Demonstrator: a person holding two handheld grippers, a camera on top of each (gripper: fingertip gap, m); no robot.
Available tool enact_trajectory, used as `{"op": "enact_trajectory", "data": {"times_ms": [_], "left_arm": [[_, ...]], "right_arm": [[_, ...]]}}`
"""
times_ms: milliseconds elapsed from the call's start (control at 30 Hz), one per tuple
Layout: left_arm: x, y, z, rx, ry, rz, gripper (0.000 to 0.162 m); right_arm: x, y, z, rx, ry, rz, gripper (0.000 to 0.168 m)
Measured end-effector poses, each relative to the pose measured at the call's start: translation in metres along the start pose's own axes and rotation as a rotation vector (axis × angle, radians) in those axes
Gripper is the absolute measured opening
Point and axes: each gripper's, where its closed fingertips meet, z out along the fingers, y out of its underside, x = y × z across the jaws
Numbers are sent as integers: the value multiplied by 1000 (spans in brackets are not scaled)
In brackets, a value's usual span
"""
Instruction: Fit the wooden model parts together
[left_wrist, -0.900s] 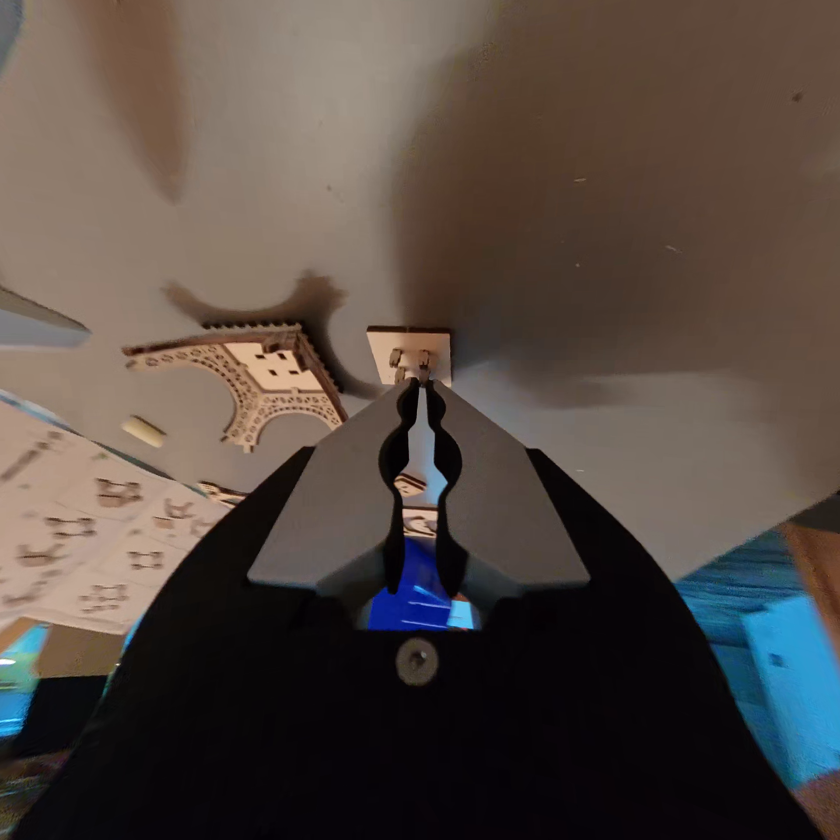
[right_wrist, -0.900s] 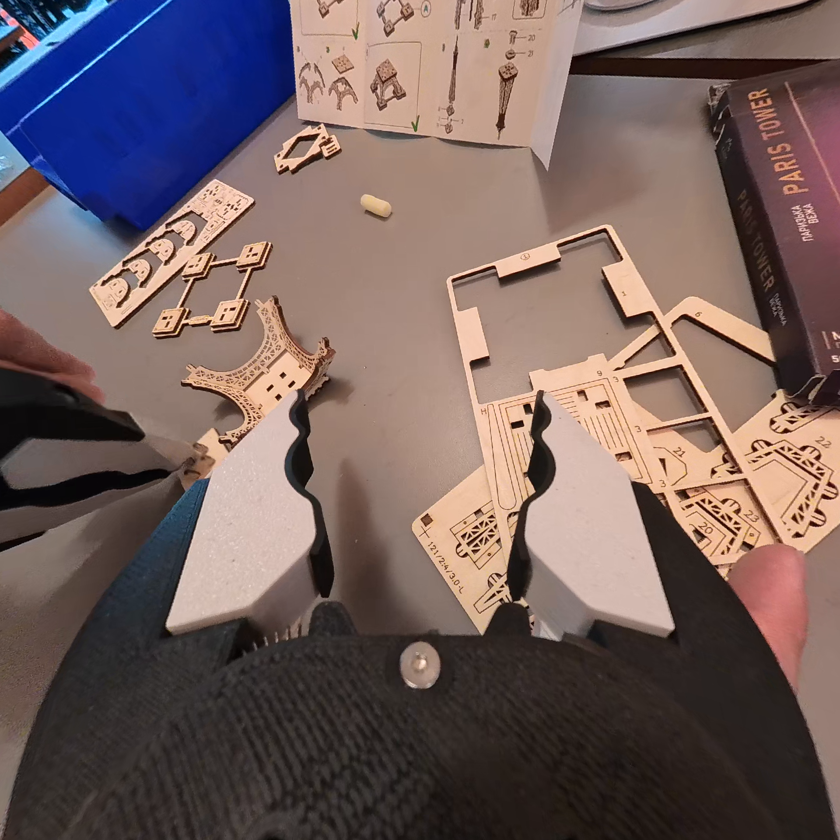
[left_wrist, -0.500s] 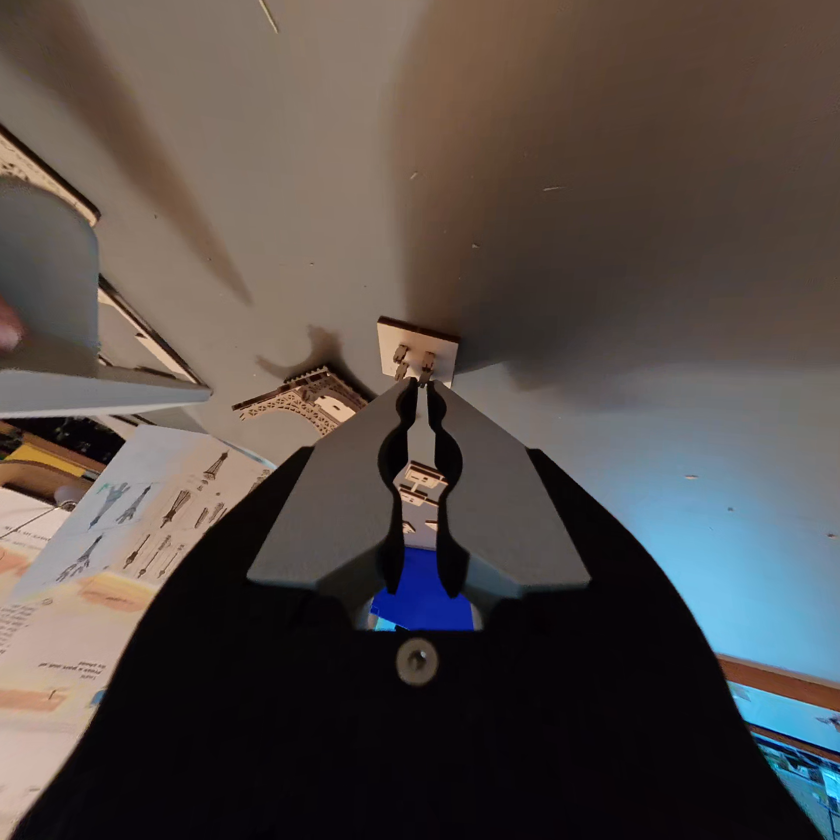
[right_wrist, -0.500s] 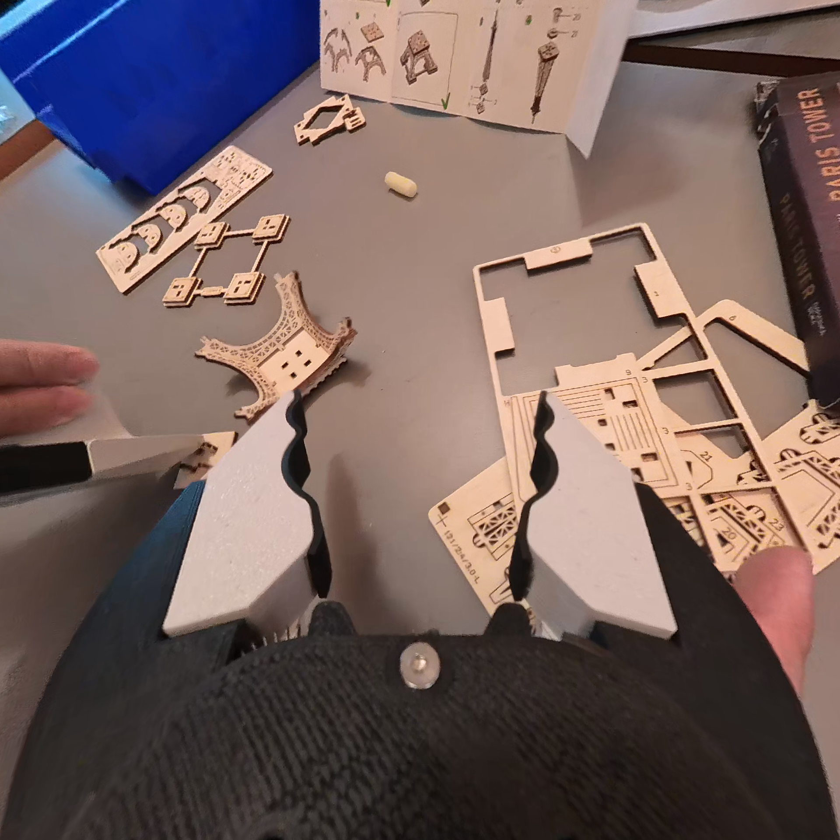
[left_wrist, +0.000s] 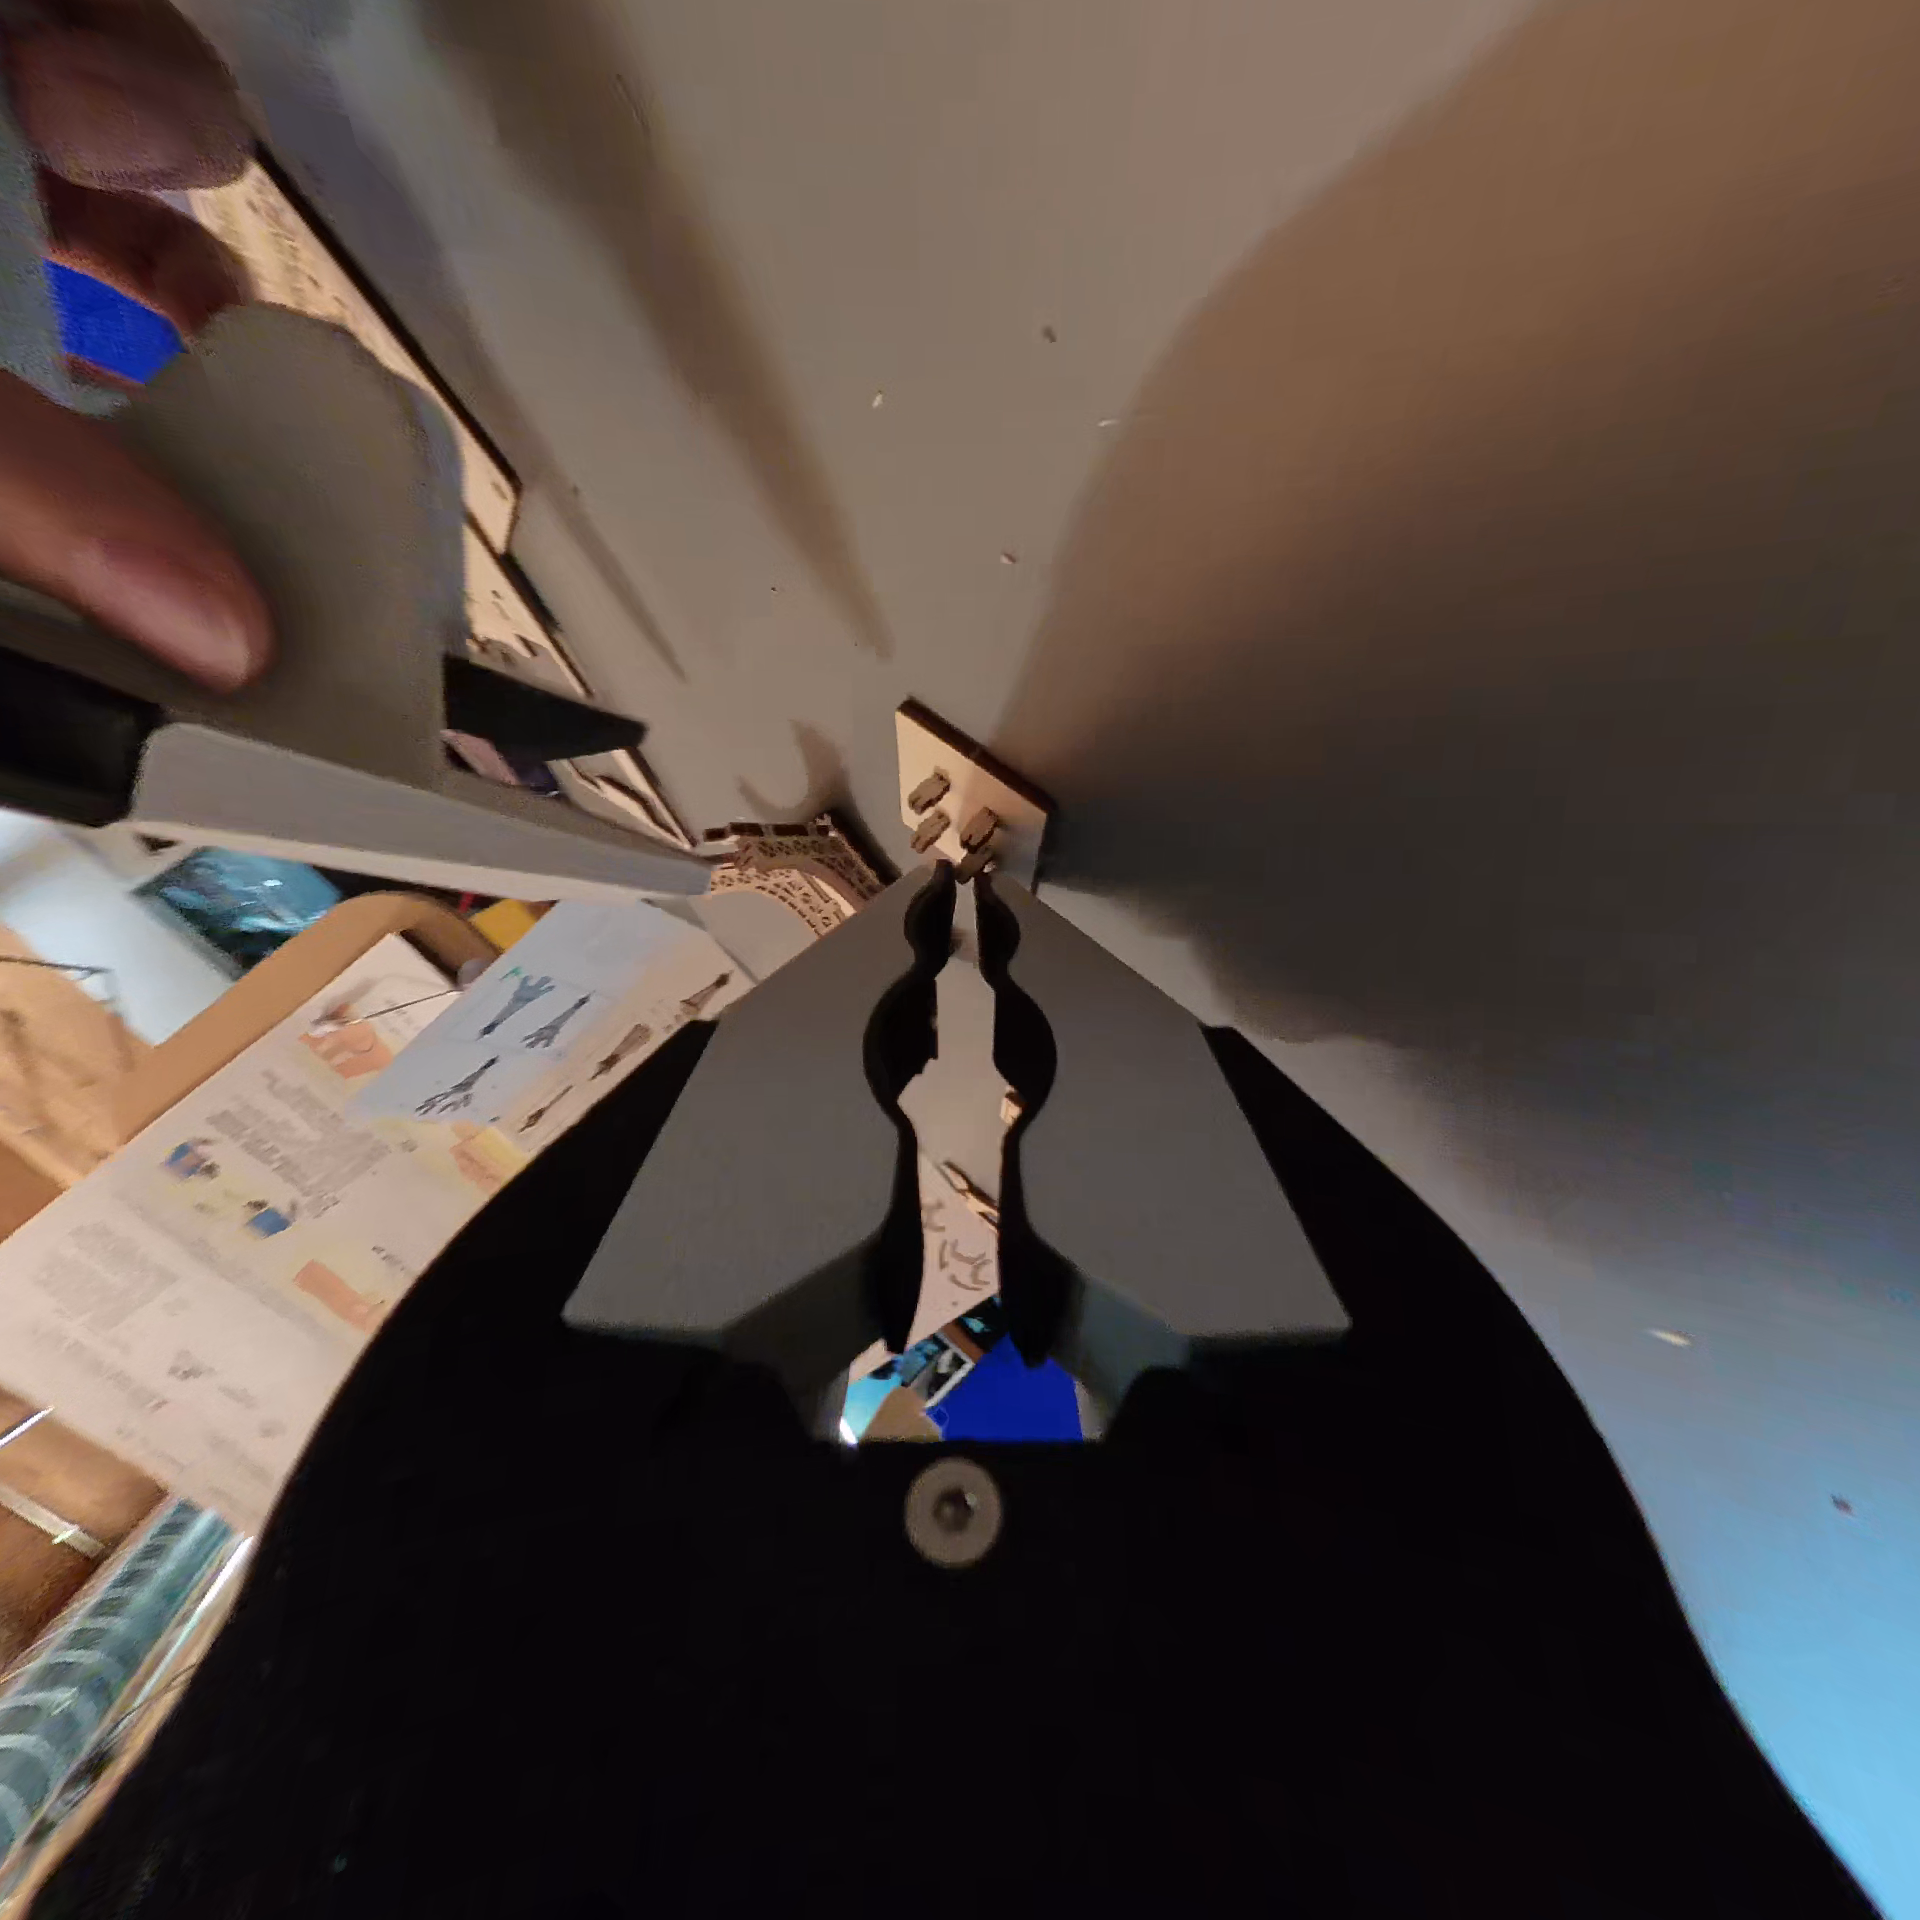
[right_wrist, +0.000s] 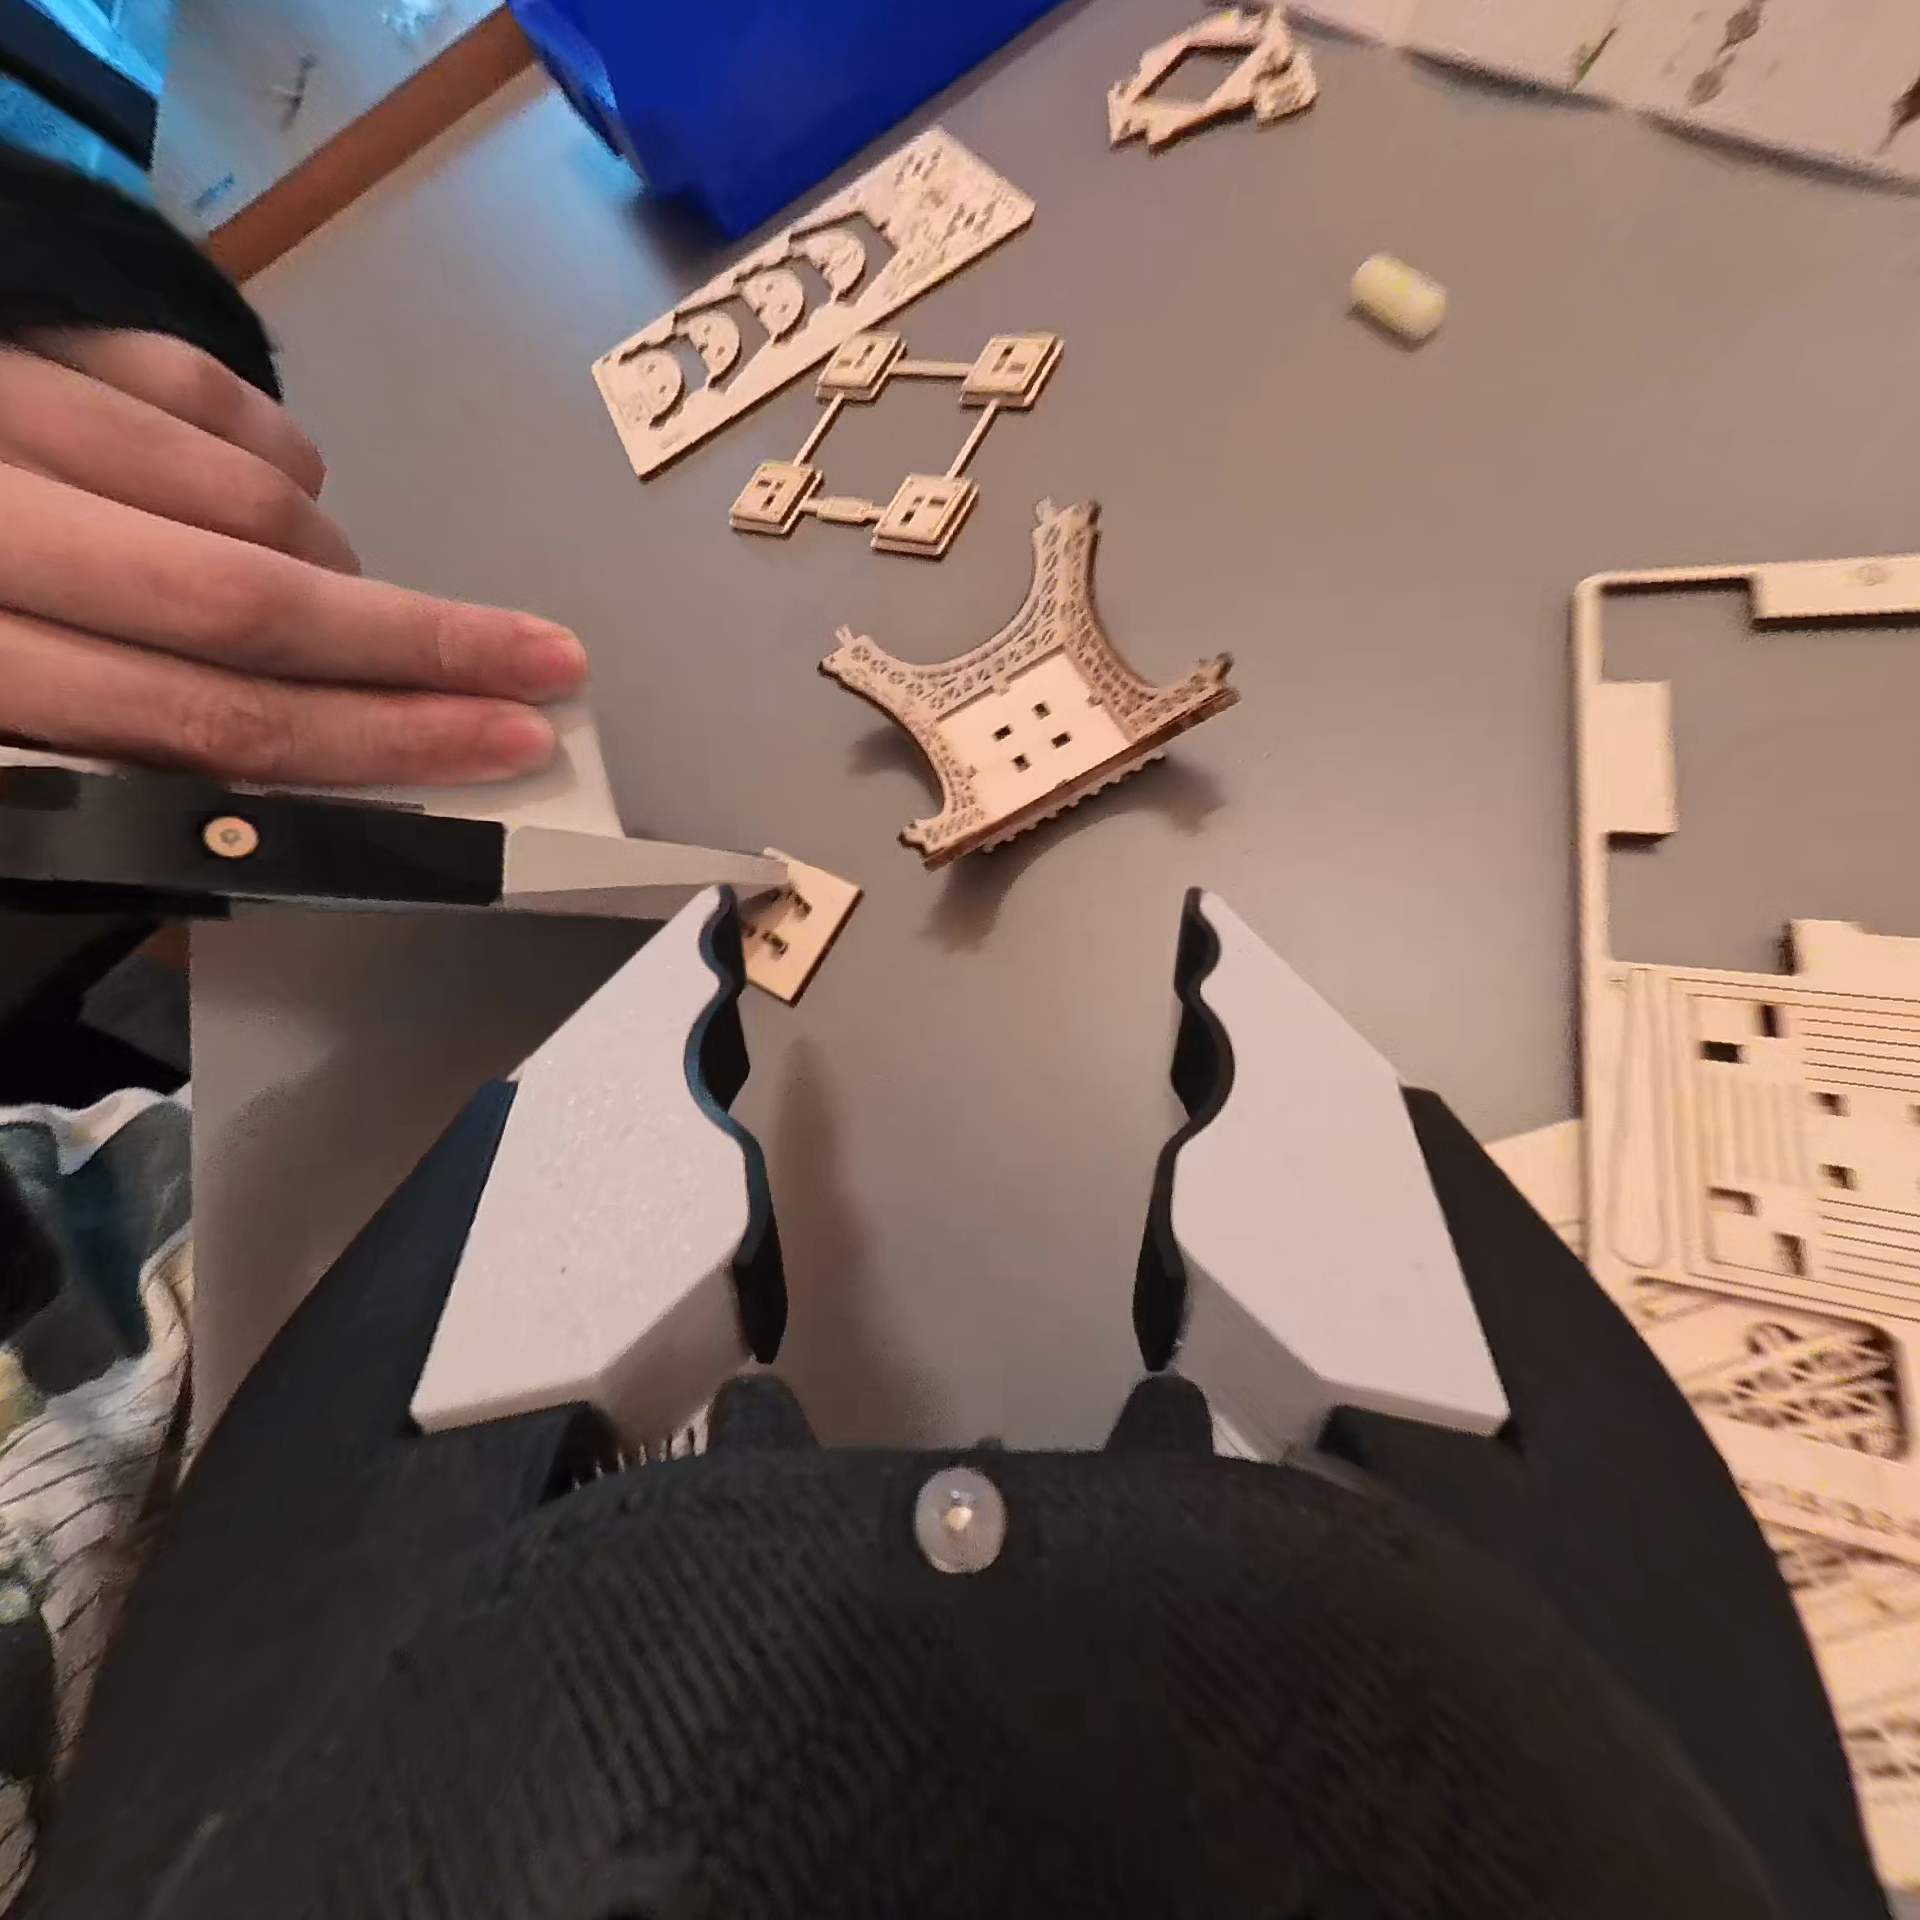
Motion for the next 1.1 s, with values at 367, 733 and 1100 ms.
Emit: {"op": "enact_trajectory", "data": {"times_ms": [367,733,1100], "left_arm": [[-2,0,0,54,-163,-17,1],[-2,6,0,152,-264,-193,4],[-5,19,-16,363,-215,-701,7]], "right_arm": [[4,14,10,-34,54,22,60],[9,19,17,-101,169,-187,75],[-7,27,21,-144,112,-304,92]]}}
